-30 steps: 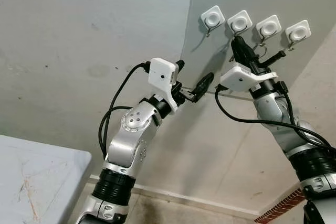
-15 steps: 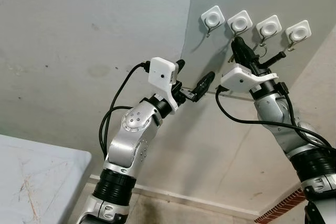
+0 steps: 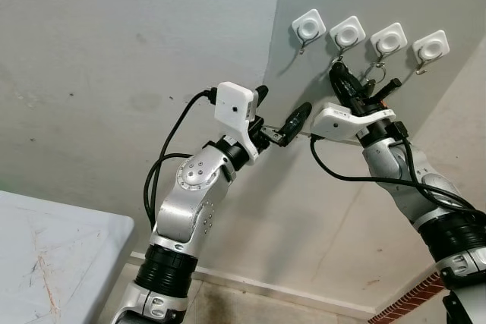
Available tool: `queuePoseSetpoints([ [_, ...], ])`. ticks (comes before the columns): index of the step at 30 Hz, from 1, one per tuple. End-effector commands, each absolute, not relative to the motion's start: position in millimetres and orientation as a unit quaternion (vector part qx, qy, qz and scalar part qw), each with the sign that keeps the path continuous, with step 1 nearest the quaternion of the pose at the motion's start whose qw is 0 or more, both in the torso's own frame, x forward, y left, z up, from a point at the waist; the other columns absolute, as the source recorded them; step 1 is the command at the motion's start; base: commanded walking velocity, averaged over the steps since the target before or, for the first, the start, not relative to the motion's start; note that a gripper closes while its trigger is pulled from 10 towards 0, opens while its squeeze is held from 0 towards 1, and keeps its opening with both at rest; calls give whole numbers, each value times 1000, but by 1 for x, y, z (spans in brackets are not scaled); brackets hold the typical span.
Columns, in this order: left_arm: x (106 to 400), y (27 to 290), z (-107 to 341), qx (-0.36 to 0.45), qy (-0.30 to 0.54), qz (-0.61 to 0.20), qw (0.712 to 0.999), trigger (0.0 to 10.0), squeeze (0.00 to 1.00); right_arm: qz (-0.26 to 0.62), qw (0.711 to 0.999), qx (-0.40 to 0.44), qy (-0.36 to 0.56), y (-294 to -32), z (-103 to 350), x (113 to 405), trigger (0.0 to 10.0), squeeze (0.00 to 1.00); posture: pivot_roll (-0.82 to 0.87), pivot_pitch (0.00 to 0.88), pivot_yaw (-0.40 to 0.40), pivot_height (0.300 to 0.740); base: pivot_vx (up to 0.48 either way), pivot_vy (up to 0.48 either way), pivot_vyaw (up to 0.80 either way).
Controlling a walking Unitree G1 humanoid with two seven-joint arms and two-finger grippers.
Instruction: Hang keys on a hook
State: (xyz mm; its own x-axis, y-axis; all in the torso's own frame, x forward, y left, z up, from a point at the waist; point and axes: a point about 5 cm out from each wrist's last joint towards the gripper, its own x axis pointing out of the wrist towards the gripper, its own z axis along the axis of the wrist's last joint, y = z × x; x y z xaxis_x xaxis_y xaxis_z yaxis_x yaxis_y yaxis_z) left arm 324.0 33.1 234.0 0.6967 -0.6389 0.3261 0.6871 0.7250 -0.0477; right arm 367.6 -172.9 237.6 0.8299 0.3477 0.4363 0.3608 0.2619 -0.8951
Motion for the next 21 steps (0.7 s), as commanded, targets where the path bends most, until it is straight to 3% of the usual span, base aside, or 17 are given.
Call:
queuePoseSetpoints([
  [1,321,31,237,-86,-149,-367,914,10000,0,-1,748,-600,-284,-175,237,369,10000,0,8,36,-72,740,0,0,0],
  [5,321,31,237,-88,-148,-366,914,10000,0,-6,758,-584,-291,-174,240,368,10000,0,6,37,-71,740,0,0,0],
  [9,321,31,237,-89,-147,-366,915,10000,0,23,835,-477,-273,-175,237,367,10000,0,5,38,-72,740,0,0,0],
  [10,321,32,237,-89,-147,-366,915,10000,0,23,837,-472,-276,-176,238,366,10000,651,5,38,-72,740,0,0,0],
  [11,322,32,237,-89,-147,-366,915,10000,0,22,836,-472,-278,-176,238,366,10000,651,5,38,-72,740,0,0,0],
  [12,322,32,237,-90,-147,-366,915,10000,0,25,838,-466,-281,-176,238,365,10000,1000,5,38,-72,740,0,0,0],
  [16,322,32,237,-91,-146,-365,915,10000,0,35,845,-451,-285,-175,237,363,10000,1000,4,43,-72,740,0,0,0],
  [21,324,36,237,-96,-145,-356,918,10000,0,47,891,-349,-287,-177,236,360,10000,1000,6,47,-72,740,0,0,0],
])
